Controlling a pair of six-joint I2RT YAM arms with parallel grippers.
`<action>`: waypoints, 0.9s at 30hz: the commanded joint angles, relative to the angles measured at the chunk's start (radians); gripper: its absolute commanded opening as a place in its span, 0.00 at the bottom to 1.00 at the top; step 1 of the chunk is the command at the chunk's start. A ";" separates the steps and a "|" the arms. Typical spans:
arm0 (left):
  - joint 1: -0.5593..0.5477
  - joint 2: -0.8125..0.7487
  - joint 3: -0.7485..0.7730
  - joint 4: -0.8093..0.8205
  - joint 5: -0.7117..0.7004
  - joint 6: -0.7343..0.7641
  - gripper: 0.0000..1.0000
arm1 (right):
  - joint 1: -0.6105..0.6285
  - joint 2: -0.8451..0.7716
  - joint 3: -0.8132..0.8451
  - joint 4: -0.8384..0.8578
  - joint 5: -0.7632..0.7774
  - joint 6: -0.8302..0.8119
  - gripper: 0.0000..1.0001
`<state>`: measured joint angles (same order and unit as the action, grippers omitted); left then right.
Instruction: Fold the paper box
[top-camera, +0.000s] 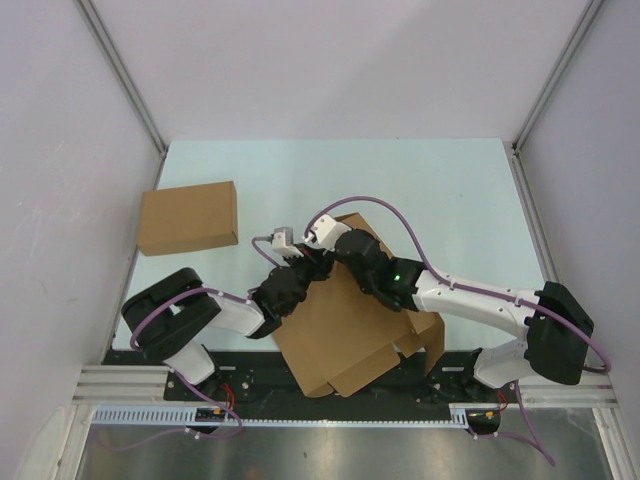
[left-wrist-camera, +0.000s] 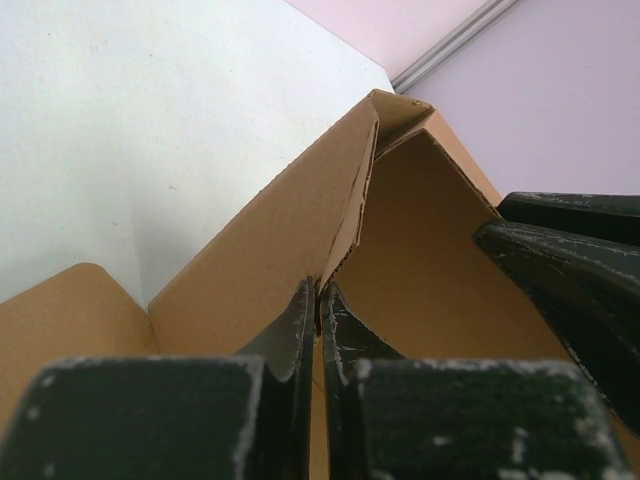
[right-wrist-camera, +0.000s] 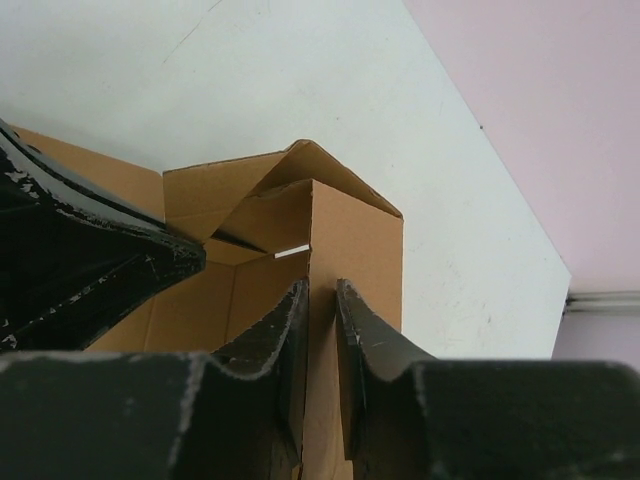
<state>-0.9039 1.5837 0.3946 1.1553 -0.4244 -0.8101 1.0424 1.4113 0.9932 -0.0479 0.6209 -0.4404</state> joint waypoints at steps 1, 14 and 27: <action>-0.018 -0.028 0.035 0.014 0.012 0.022 0.06 | -0.007 -0.011 0.024 -0.038 -0.015 0.035 0.16; -0.030 -0.057 0.047 0.026 0.075 0.081 0.28 | -0.002 0.015 0.024 -0.055 -0.006 0.029 0.11; -0.029 -0.278 -0.017 -0.107 0.087 0.198 0.39 | 0.010 0.015 0.024 -0.056 0.008 0.016 0.11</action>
<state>-0.9249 1.4357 0.4057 1.1049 -0.3500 -0.6949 1.0424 1.4120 0.9936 -0.0631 0.6479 -0.4454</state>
